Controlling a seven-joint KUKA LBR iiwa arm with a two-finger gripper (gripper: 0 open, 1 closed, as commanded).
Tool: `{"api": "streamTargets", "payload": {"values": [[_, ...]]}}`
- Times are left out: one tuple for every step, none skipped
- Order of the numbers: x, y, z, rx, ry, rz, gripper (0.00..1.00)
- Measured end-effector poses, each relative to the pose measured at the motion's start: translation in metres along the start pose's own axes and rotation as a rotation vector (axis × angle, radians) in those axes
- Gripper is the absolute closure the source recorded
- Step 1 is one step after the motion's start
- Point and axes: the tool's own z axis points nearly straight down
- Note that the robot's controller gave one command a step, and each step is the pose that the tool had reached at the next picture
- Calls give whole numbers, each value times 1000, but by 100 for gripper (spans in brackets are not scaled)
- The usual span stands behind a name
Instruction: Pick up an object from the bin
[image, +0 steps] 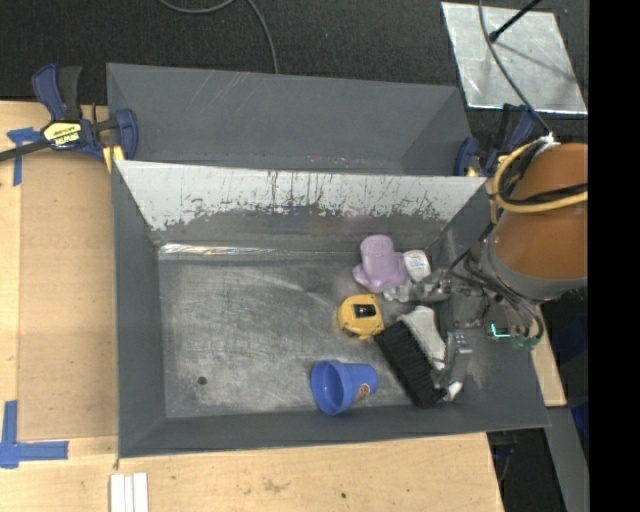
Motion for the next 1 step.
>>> {"api": "streamTargets", "payload": {"values": [[-2,0,-3,1,-7,-2,0]]}}
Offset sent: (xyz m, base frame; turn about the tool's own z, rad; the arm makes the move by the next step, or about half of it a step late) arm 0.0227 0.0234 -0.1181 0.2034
